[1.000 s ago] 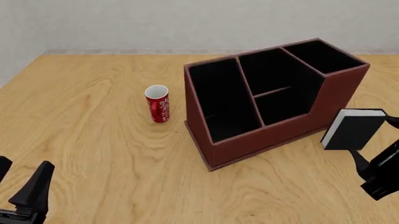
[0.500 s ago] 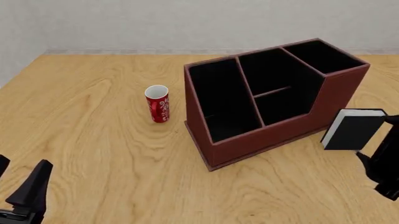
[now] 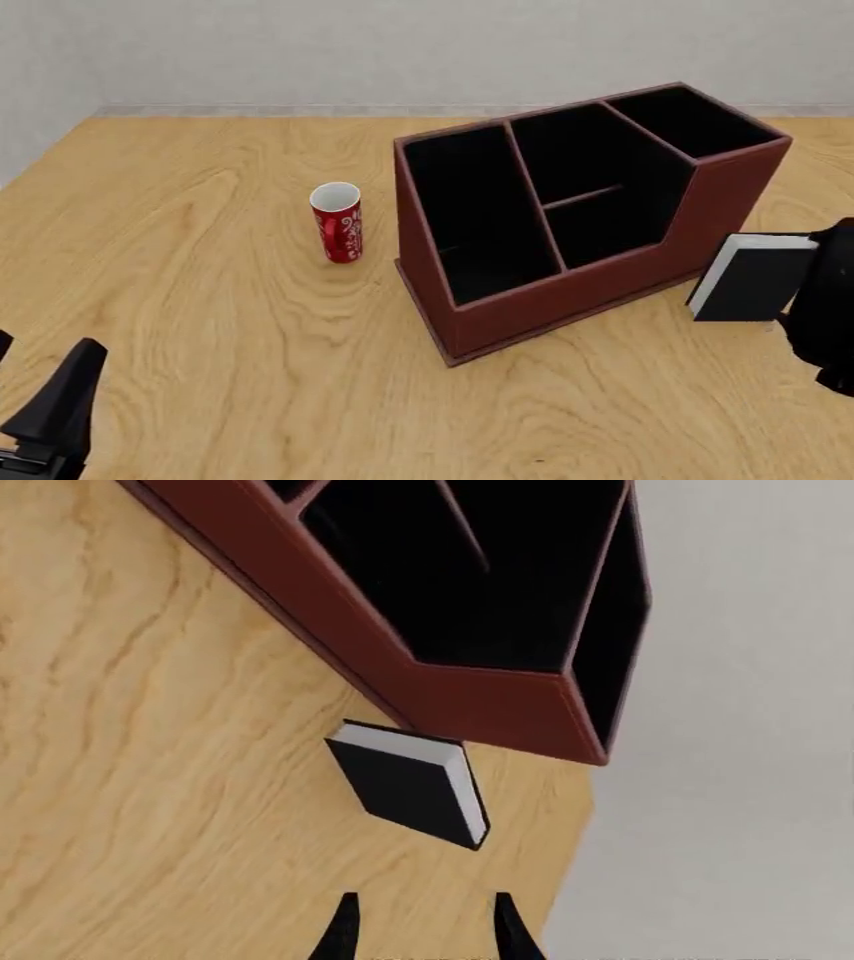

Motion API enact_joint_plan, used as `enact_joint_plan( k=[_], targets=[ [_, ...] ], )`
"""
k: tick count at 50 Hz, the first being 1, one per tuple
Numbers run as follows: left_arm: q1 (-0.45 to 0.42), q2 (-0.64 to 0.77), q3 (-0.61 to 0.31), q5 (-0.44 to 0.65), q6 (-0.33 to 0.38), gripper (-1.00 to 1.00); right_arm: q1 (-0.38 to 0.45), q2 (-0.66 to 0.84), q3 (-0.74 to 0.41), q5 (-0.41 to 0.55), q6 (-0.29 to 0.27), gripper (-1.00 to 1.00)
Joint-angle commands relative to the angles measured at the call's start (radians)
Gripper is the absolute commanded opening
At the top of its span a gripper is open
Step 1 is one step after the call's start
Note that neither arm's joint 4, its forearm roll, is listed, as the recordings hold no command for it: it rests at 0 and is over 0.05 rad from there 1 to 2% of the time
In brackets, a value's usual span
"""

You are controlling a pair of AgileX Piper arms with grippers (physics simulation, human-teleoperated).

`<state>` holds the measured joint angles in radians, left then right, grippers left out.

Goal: Pick up the book and place it in the left compartment of the caddy.

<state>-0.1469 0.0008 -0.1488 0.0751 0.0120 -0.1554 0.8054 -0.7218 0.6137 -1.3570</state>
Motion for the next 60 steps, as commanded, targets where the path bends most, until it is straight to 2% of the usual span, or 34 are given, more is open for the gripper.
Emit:
enact_joint_plan(
  k=[1,6,8,10,12,13,15,32,60],
  targets=[
    [-0.014,0.001,-0.021,0.016,0.017,1.00,-0.041,0.089,-0.007,-0.061,-0.068,1.00],
    [-0.014,0.001,-0.031,0.025,0.022,1.00,-0.044,0.133,-0.021,-0.091,-0.079,1.00],
    [-0.013,0.002,-0.035,0.028,0.025,1.00,-0.071,0.155,0.007,-0.122,-0.129,1.00],
    [-0.012,0.002,-0.038,0.031,0.027,1.00,-0.074,0.182,-0.001,-0.137,-0.129,1.00],
    [-0.011,0.002,-0.041,0.034,0.028,1.00,-0.095,0.200,0.012,-0.151,-0.168,1.00],
    [-0.011,0.002,-0.043,0.035,0.028,1.00,-0.096,0.208,0.002,-0.152,-0.163,1.00],
    [-0.011,0.002,-0.045,0.038,0.031,1.00,-0.114,0.229,0.005,-0.169,-0.192,1.00],
    [0.010,0.000,-0.044,0.041,0.028,1.00,-0.190,0.352,-0.072,-0.216,-0.275,1.00],
    [0.044,0.059,-0.031,-0.029,0.031,1.00,-0.191,0.492,-0.154,-0.283,-0.295,1.00]
  ],
)
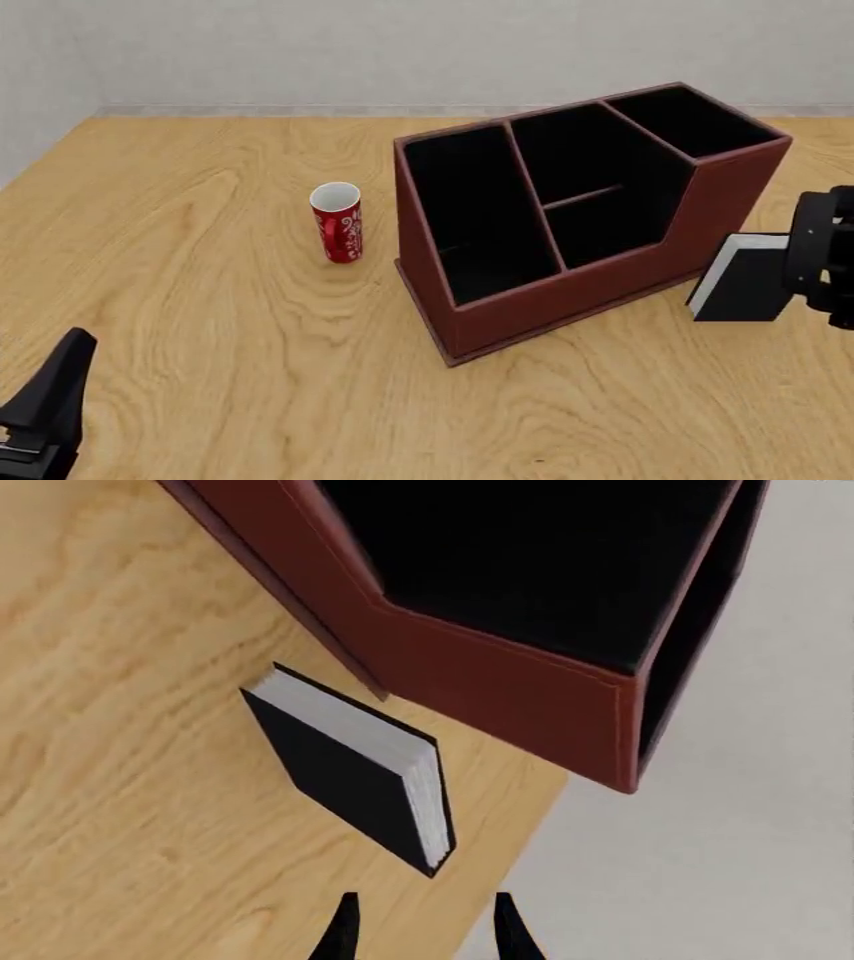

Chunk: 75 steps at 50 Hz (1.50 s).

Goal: Pick up the book and place it in the left compartment of the caddy.

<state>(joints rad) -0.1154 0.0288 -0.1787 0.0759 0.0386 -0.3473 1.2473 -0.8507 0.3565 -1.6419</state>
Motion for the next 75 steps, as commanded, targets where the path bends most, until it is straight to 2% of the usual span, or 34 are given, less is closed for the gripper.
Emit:
enact_joint_plan(
  k=[1,32,54,75],
  targets=[
    [0.015,0.037,-0.002,-0.036,0.004,1.00,0.002,0.065,-0.029,-0.035,-0.010,1.00],
    [0.032,0.205,0.060,-0.235,-0.004,1.00,-0.010,0.214,-0.049,-0.121,-0.070,1.00],
    [0.050,0.221,0.085,-0.267,-0.015,1.00,-0.020,0.278,-0.065,-0.157,-0.101,1.00],
    [0.062,0.238,0.096,-0.288,-0.013,1.00,-0.005,0.317,-0.057,-0.173,-0.093,1.00]
  ],
)
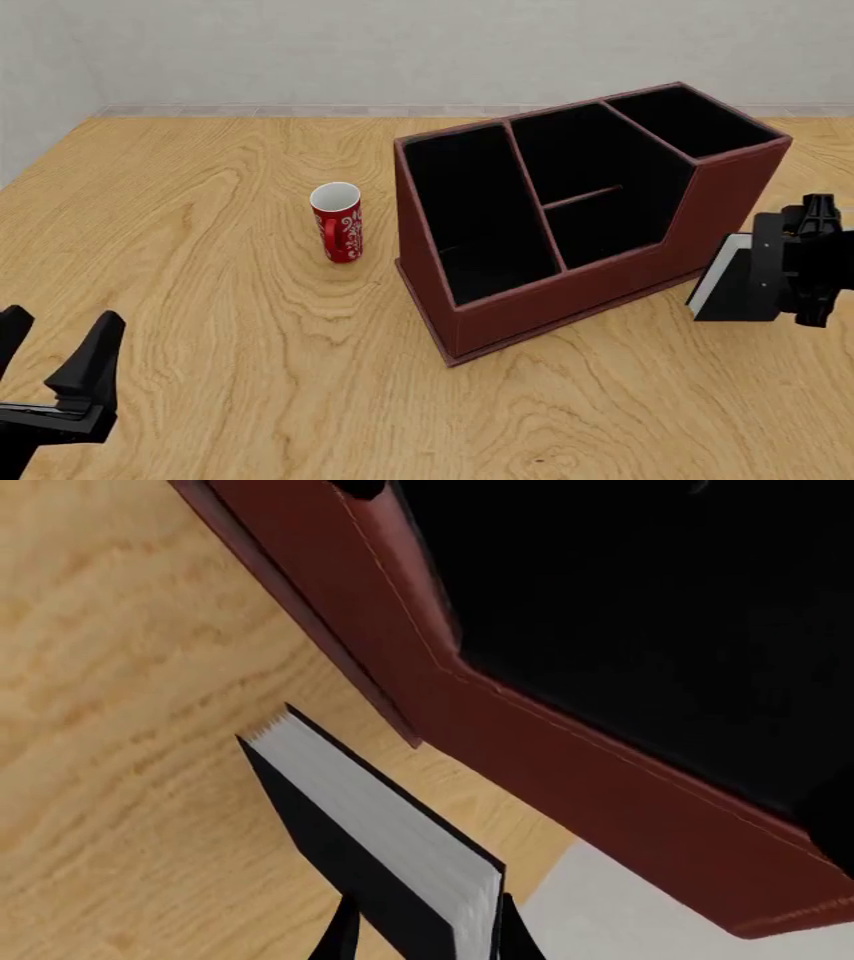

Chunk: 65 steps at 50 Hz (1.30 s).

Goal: Pick up the book and place it in the left compartment of the caddy.

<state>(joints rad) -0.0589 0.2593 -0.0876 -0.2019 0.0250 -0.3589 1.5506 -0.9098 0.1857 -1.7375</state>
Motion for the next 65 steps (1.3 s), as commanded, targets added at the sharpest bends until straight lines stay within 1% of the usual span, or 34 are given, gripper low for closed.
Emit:
enact_joint_plan(
  k=[1,11,12,13,14,15,18,19,21,23,26,27,29,30,34,35,36,38,41,43,44,48,50,51,54,61,63,64,65],
  targets=[
    [0.007,0.008,0.006,-0.012,0.000,1.00,0.006,0.023,0.001,-0.004,0.005,1.00],
    [0.008,0.011,0.005,-0.014,-0.001,1.00,0.008,0.011,0.020,0.019,0.012,1.00],
    [0.007,0.012,0.005,-0.015,0.000,1.00,0.012,-0.003,0.030,0.042,0.020,1.00],
    [0.007,0.012,0.007,-0.017,-0.001,1.00,0.012,-0.008,0.039,0.038,0.017,1.00],
    [0.007,0.013,0.008,-0.019,-0.002,1.00,0.019,-0.015,0.041,0.047,0.025,1.00],
    [0.007,0.013,0.010,-0.022,-0.002,1.00,0.020,-0.020,0.051,0.043,0.020,-1.00],
    [0.006,0.010,0.009,-0.018,-0.003,1.00,0.016,-0.027,0.063,0.048,0.016,-1.00],
    [0.005,0.006,0.008,-0.013,-0.003,1.00,0.024,-0.036,0.068,0.059,0.027,-1.00],
    [0.006,0.002,0.008,-0.008,-0.004,1.00,0.024,-0.033,0.074,0.047,0.026,-1.00],
    [0.007,-0.003,0.006,-0.003,-0.004,1.00,0.034,-0.063,0.093,0.067,0.035,-1.00],
    [0.005,-0.013,-0.001,0.012,-0.006,1.00,0.038,-0.083,0.119,0.068,0.033,-1.00],
    [0.003,-0.016,-0.003,0.016,-0.006,1.00,0.038,-0.085,0.129,0.053,0.025,-1.00],
    [0.001,-0.022,-0.007,0.024,-0.007,1.00,0.049,-0.107,0.137,0.070,0.038,-1.00],
    [0.000,-0.025,-0.009,0.029,-0.007,1.00,0.049,-0.119,0.143,0.073,0.036,-1.00],
    [-0.004,-0.037,-0.016,0.046,-0.008,1.00,0.058,-0.131,0.153,0.068,0.047,-1.00],
    [-0.004,-0.040,-0.018,0.050,-0.007,1.00,0.057,-0.138,0.160,0.064,0.042,-1.00],
    [-0.006,-0.043,-0.021,0.055,-0.008,1.00,0.037,-0.140,0.185,0.019,0.006,-1.00],
    [-0.009,-0.050,-0.026,0.065,-0.008,1.00,0.062,-0.172,0.182,0.060,0.039,-1.00],
    [-0.016,-0.064,-0.035,0.085,-0.010,1.00,0.062,-0.221,0.214,0.058,0.021,-1.00],
    [-0.020,-0.071,-0.038,0.093,-0.009,1.00,0.073,-0.240,0.209,0.072,0.041,-1.00],
    [-0.022,-0.075,-0.042,0.100,-0.010,1.00,0.067,-0.254,0.220,0.073,0.028,-1.00],
    [-0.026,-0.093,-0.048,0.118,-0.012,1.00,0.060,-0.287,0.239,0.083,0.019,-1.00],
    [-0.028,-0.106,-0.051,0.131,-0.013,1.00,0.068,-0.307,0.243,0.090,0.028,-1.00],
    [-0.028,-0.112,-0.052,0.138,-0.013,1.00,0.076,-0.318,0.236,0.103,0.046,-1.00],
    [-0.030,-0.123,-0.056,0.151,-0.012,1.00,0.068,-0.344,0.257,0.108,0.030,-1.00],
    [-0.038,-0.158,-0.070,0.196,-0.015,1.00,0.079,-0.433,0.296,0.163,0.060,-1.00],
    [-0.042,-0.167,-0.075,0.208,-0.014,1.00,0.075,-0.463,0.316,0.171,0.057,-1.00],
    [-0.044,-0.169,-0.076,0.210,-0.015,1.00,0.075,-0.476,0.320,0.183,0.063,-1.00],
    [-0.046,-0.172,-0.077,0.212,-0.016,1.00,0.077,-0.495,0.315,0.208,0.084,-1.00]
  ],
)
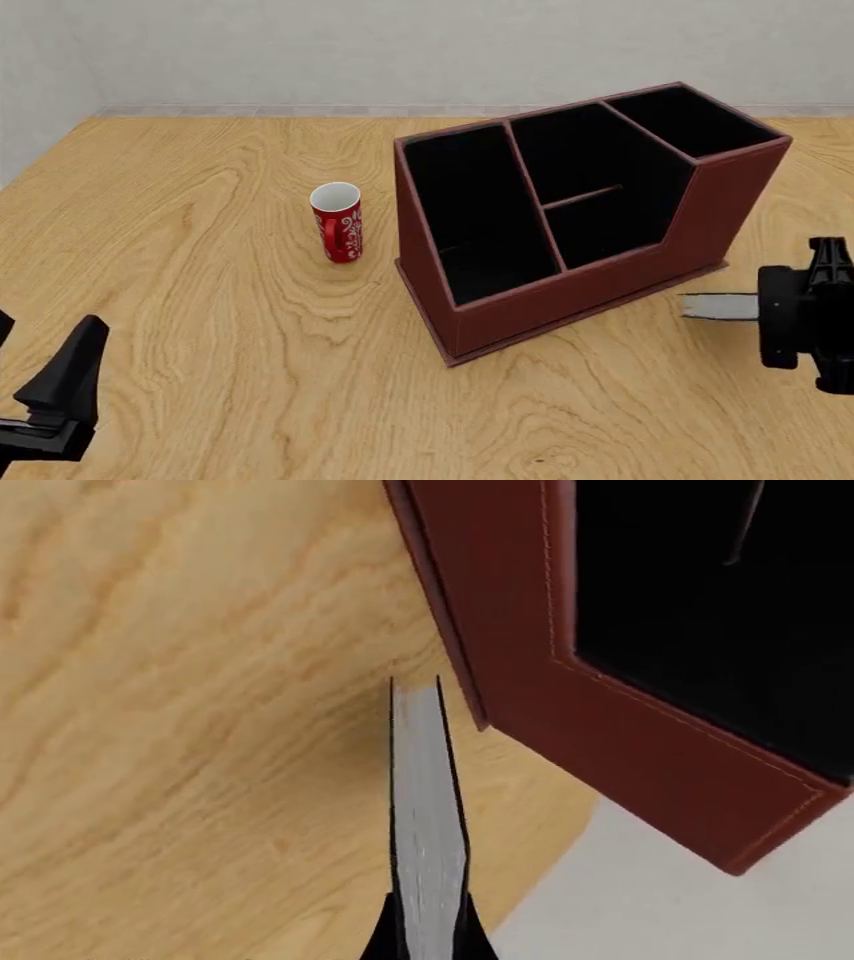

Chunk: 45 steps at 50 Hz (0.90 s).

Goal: Pick up the book and place it in the left compartment of the caddy.

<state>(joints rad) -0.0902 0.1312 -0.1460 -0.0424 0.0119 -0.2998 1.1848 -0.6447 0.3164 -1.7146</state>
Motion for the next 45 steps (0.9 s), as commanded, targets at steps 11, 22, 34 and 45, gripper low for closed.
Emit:
enact_joint_plan(
  k=[11,22,34,45],
  targets=[
    [-0.042,-0.057,-0.023,0.059,-0.005,1.00,-0.008,-0.304,0.064,0.224,0.065,-1.00],
    [-0.058,-0.065,-0.039,0.072,-0.011,1.00,-0.072,-0.443,0.009,0.439,0.034,-1.00],
    [-0.079,-0.063,-0.061,0.079,-0.029,1.00,-0.017,-0.542,-0.271,0.818,0.177,-1.00],
    [-0.087,-0.077,-0.077,0.092,-0.031,1.00,0.151,-0.541,-0.346,0.904,0.404,-1.00]
  ],
)
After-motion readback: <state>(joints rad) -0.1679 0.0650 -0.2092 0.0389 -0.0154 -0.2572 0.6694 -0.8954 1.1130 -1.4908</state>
